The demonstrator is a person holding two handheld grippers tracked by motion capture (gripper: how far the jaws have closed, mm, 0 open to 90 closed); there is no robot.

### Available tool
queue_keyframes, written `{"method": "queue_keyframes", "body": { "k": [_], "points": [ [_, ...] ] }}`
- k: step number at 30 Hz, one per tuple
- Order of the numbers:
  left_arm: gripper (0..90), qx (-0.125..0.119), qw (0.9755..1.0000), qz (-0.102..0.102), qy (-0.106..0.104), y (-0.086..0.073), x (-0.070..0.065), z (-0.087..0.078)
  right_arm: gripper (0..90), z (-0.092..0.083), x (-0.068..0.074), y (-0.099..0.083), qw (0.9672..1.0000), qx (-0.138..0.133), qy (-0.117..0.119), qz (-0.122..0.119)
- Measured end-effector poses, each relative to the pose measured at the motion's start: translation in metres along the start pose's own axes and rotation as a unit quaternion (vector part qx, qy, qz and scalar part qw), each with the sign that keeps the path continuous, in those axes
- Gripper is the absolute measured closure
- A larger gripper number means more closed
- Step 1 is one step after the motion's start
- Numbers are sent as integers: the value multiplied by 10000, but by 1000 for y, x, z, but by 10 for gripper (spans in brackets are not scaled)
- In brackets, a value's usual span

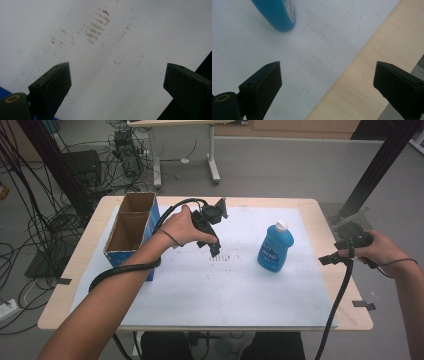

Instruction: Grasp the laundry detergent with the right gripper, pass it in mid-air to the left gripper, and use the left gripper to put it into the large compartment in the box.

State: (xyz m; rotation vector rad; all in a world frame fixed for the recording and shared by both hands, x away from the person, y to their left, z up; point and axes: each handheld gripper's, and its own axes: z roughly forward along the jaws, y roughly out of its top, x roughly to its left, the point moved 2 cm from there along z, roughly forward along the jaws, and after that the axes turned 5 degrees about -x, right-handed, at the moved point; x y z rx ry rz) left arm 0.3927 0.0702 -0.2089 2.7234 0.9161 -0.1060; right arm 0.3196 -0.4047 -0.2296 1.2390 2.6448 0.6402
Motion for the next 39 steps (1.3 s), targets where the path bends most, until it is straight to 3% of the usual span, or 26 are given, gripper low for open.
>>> {"method": "queue_keyframes", "body": {
  "k": [25,31,39],
  "points": [
    [80,-12,10000,-48,-45,-2,0,5,79,20,4,-22,9992,-281,239,-143],
    [79,-8,10000,-70,-69,-3,2,6,75,26,6,-27,9984,-411,277,-274],
    [80,-1,9999,-62,-81,-2,1,7,75,33,5,-37,9978,-532,338,-220]
  ]
}}
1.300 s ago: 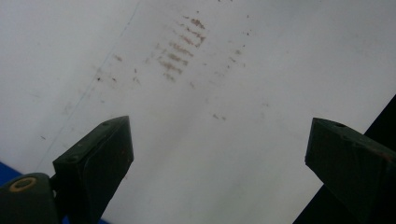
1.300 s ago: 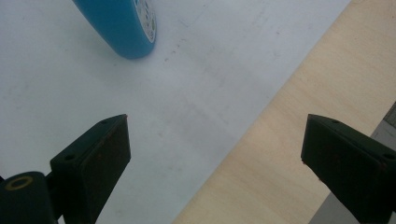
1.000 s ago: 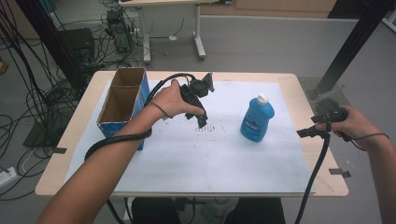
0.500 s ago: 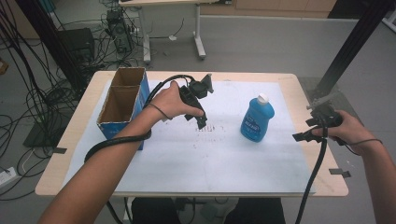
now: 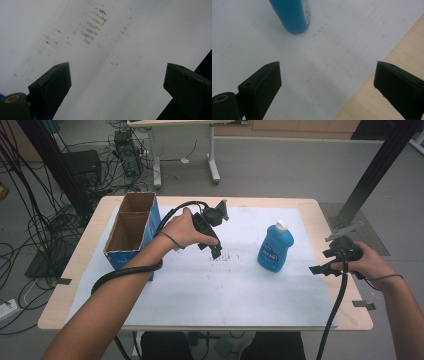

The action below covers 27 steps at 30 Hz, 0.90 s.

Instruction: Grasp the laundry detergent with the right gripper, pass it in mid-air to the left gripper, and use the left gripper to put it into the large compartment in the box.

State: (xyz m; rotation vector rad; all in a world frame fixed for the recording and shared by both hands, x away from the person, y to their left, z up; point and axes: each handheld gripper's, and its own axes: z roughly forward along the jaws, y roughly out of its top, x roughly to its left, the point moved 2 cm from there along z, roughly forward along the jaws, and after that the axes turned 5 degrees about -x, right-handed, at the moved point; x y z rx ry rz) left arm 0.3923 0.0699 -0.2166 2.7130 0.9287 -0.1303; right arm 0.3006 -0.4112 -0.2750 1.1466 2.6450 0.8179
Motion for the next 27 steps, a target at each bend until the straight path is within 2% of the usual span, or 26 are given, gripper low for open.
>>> {"method": "queue_keyframes", "body": {
  "k": [6,10,27],
  "points": [
    [79,-27,10000,26,-12,1,0,-1,75,3,1,-6,9999,-98,37,-78],
    [80,-61,10000,22,-24,1,0,-2,75,5,0,-12,9993,-293,132,-165],
    [80,-76,10000,9,11,0,1,-2,75,16,3,-30,9975,-670,209,-119]
  ]
}}
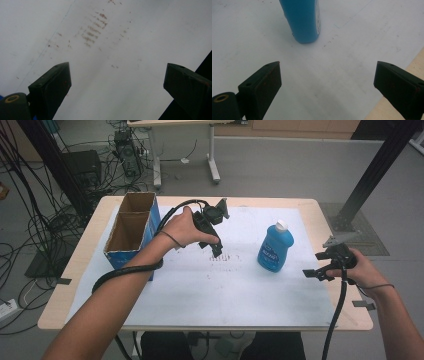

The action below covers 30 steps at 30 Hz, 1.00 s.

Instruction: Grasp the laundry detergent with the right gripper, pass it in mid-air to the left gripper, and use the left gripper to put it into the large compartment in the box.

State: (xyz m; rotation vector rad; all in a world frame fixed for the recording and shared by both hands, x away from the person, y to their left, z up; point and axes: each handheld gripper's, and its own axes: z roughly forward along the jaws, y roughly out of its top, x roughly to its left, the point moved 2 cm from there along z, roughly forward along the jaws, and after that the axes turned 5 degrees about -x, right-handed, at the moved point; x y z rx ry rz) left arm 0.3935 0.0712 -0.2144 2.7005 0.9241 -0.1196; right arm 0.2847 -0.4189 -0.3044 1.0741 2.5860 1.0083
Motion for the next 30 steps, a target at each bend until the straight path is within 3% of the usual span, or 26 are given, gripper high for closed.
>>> {"method": "queue_keyframes", "body": {
  "k": [3,30],
  "points": [
    [80,-11,10000,7,-12,0,0,0,74,2,0,-6,9998,-169,57,20],
    [81,13,10000,6,-64,-1,1,4,48,32,5,-36,9965,-776,285,140]
  ]
}}
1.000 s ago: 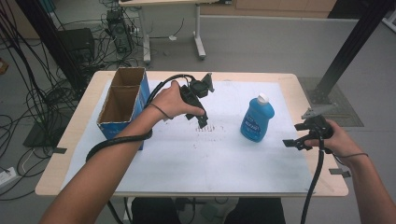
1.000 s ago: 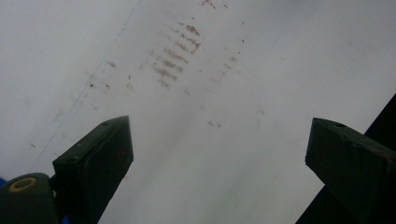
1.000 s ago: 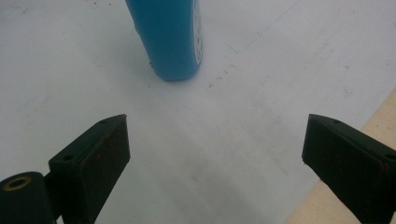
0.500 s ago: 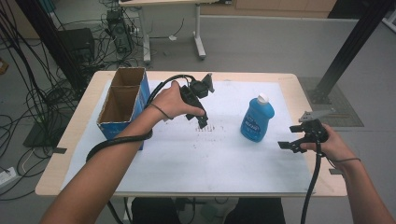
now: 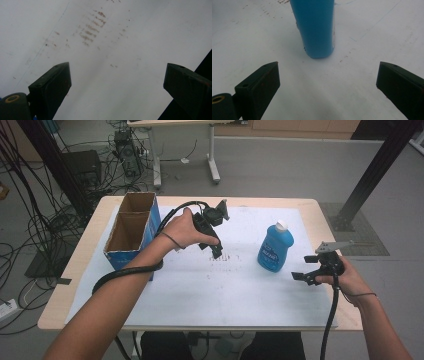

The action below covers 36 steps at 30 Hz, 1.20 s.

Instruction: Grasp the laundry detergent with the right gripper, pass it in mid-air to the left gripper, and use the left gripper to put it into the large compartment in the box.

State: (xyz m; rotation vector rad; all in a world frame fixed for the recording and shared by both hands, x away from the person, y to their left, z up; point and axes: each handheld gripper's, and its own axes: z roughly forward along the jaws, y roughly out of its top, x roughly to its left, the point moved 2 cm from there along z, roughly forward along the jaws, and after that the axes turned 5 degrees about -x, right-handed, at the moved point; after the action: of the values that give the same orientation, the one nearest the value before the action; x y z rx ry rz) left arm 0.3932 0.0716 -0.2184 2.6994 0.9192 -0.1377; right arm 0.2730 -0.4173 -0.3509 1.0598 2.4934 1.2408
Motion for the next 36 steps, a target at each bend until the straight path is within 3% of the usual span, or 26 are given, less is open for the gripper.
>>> {"method": "queue_keyframes", "body": {
  "k": [13,25,36],
  "points": [
    [81,17,10000,39,55,1,-4,-1,47,7,3,-16,9996,-293,33,-26],
    [80,14,10000,36,61,-1,-5,-1,46,16,4,-30,9969,-779,117,33],
    [81,34,10000,8,20,-3,-2,2,49,21,6,-35,9952,-967,120,-7]
  ]
}}
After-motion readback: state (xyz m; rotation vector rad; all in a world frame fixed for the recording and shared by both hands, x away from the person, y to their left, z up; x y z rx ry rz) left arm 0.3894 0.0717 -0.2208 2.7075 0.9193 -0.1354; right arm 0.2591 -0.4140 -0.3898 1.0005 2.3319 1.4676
